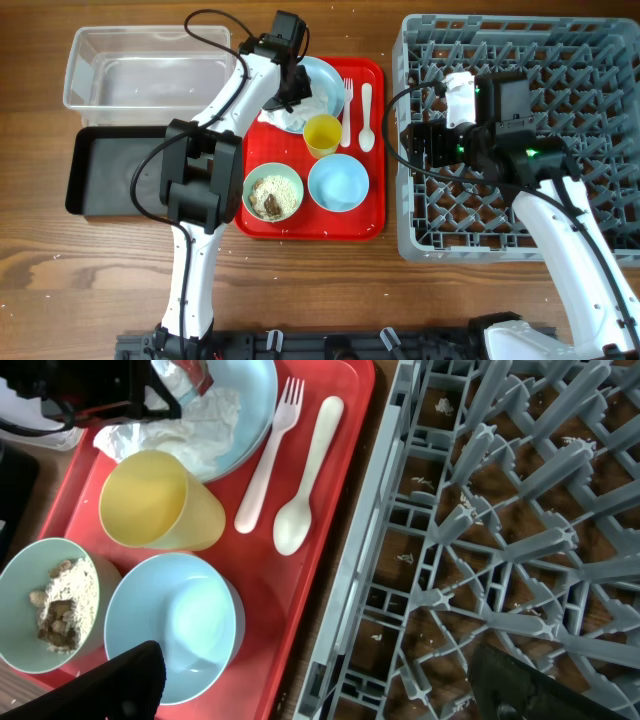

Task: Sort waste into correct bins and load items into the dishwasher rack
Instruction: 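Grasp the white napkin with the left gripper, drop it into the clear bin, then move the left gripper back to the plate and grasp the red wrapper, then lift the red wrapper with the left gripper and drop it into the clear bin, then grasp the yellow cup with the left gripper and lift it, then hand the yellow cup from the left gripper to the right gripper, then place the yellow cup in the rack's lower left with the right gripper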

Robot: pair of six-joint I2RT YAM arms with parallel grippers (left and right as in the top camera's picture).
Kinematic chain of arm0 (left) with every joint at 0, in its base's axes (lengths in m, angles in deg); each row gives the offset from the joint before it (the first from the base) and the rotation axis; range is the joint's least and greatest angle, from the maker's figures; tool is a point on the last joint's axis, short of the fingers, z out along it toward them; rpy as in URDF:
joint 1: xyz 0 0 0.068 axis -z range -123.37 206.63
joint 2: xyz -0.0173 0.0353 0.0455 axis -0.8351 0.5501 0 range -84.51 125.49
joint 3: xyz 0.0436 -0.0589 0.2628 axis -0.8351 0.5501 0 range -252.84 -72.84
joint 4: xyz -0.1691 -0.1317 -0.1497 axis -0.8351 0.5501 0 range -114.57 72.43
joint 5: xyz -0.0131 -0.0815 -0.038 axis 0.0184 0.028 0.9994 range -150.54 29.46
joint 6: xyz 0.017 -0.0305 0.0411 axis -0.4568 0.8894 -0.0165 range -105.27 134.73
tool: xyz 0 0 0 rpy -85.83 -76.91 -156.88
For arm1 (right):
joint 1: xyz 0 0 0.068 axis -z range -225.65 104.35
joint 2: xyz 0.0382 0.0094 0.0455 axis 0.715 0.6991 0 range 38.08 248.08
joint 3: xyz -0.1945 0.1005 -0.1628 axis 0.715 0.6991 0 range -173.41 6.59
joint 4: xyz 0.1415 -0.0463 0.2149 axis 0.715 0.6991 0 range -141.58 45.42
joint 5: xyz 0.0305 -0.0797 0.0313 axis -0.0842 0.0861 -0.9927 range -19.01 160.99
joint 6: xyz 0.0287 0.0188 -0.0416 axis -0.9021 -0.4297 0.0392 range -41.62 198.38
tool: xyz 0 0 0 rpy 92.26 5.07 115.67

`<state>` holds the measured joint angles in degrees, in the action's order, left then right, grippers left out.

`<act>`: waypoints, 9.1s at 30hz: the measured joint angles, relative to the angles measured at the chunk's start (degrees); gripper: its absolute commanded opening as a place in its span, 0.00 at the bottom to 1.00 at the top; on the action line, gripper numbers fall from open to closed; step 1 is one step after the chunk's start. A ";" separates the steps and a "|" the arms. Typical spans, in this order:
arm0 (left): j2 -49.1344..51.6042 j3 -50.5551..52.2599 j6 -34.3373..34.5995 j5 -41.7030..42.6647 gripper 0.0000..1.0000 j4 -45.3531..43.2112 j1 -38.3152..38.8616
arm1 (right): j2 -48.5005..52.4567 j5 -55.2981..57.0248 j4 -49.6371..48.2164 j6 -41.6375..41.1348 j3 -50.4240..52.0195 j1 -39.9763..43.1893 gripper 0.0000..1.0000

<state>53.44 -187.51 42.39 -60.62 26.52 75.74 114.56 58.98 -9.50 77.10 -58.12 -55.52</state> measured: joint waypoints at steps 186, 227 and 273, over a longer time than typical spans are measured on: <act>-14.43 17.73 -12.17 13.77 0.04 1.44 3.41 | 4.20 -3.02 -1.22 -3.06 0.00 0.00 0.97; -22.03 14.78 -12.11 88.43 0.04 8.83 -5.51 | 17.11 -54.34 -70.47 -27.71 1.46 -3.98 0.86; -22.05 14.67 -11.93 33.94 0.68 5.46 -6.99 | -9.57 -10.71 18.56 -18.18 -3.34 8.98 0.37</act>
<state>31.39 -172.85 30.46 -26.68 31.98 68.75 104.99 48.27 9.06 58.92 -61.46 -46.53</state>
